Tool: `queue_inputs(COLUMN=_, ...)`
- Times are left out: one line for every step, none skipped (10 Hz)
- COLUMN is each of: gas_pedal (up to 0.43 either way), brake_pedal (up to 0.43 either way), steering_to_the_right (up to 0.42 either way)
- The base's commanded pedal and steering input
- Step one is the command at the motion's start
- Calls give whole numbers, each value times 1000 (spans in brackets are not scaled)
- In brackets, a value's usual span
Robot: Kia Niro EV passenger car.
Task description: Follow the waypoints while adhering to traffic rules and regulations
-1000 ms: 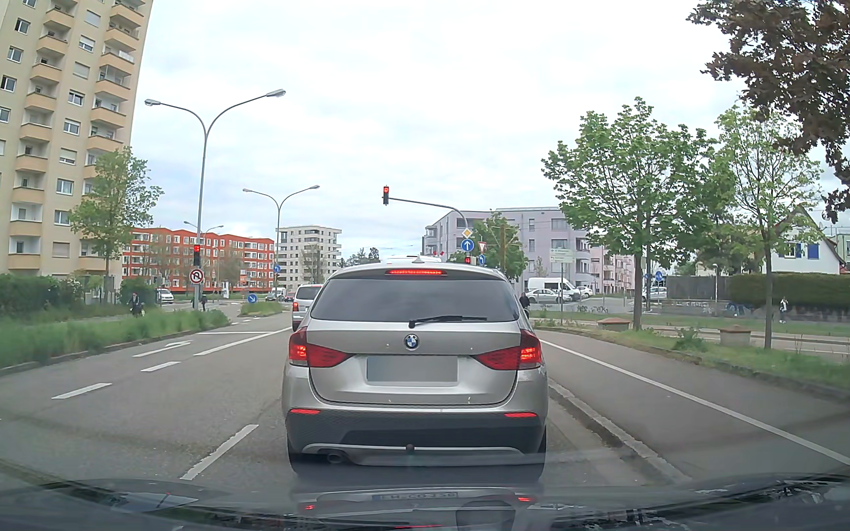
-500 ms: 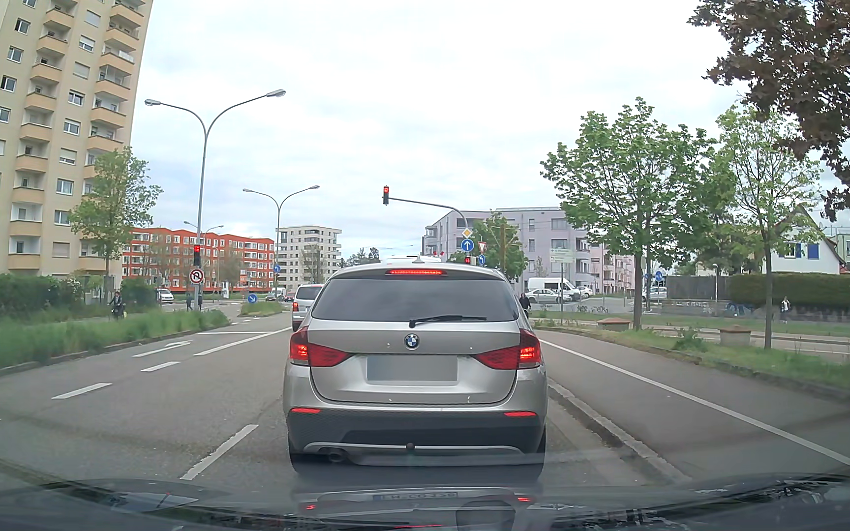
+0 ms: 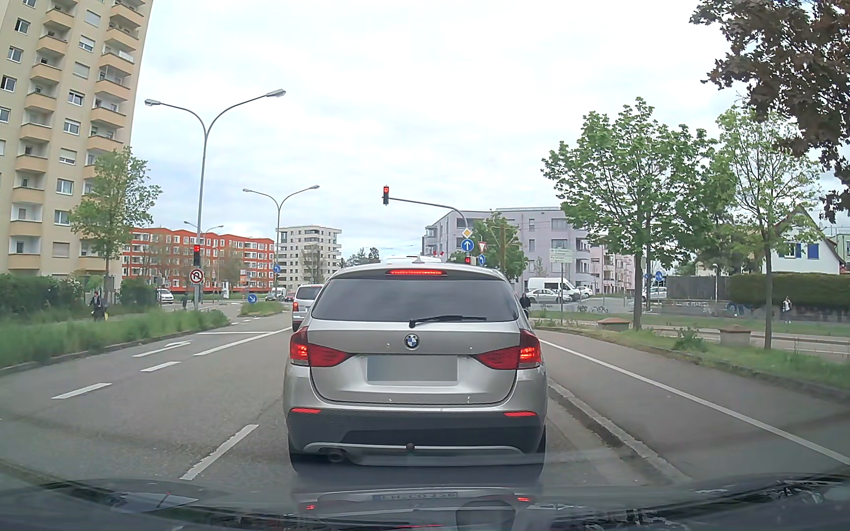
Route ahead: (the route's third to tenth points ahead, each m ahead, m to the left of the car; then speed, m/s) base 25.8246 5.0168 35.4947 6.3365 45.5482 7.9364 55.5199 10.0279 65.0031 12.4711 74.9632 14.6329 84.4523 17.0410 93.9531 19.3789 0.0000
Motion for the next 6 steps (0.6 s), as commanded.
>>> queue_inputs(gas_pedal=0, brake_pedal=250, steering_to_the_right=-10)
queue_inputs(gas_pedal=0, brake_pedal=250, steering_to_the_right=-10)
queue_inputs(gas_pedal=0, brake_pedal=250, steering_to_the_right=-9)
queue_inputs(gas_pedal=0, brake_pedal=244, steering_to_the_right=-10)
queue_inputs(gas_pedal=0, brake_pedal=250, steering_to_the_right=-10)
queue_inputs(gas_pedal=0, brake_pedal=250, steering_to_the_right=-10)
